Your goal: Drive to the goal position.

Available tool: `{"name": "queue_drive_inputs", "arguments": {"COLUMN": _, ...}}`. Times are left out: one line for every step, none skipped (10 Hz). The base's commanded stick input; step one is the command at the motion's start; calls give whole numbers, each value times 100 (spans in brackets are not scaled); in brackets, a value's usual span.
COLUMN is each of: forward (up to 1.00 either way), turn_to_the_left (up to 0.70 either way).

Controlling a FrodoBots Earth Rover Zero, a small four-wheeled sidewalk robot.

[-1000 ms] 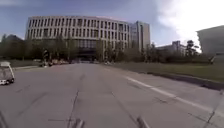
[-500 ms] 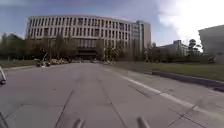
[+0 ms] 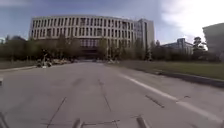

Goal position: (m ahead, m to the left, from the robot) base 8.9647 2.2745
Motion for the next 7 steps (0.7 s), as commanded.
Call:
{"name": "queue_drive_inputs", "arguments": {"forward": 100, "turn_to_the_left": 27}}
{"name": "queue_drive_inputs", "arguments": {"forward": 100, "turn_to_the_left": 27}}
{"name": "queue_drive_inputs", "arguments": {"forward": 100, "turn_to_the_left": 9}}
{"name": "queue_drive_inputs", "arguments": {"forward": 100, "turn_to_the_left": 0}}
{"name": "queue_drive_inputs", "arguments": {"forward": 100, "turn_to_the_left": 0}}
{"name": "queue_drive_inputs", "arguments": {"forward": 100, "turn_to_the_left": 0}}
{"name": "queue_drive_inputs", "arguments": {"forward": 100, "turn_to_the_left": 0}}
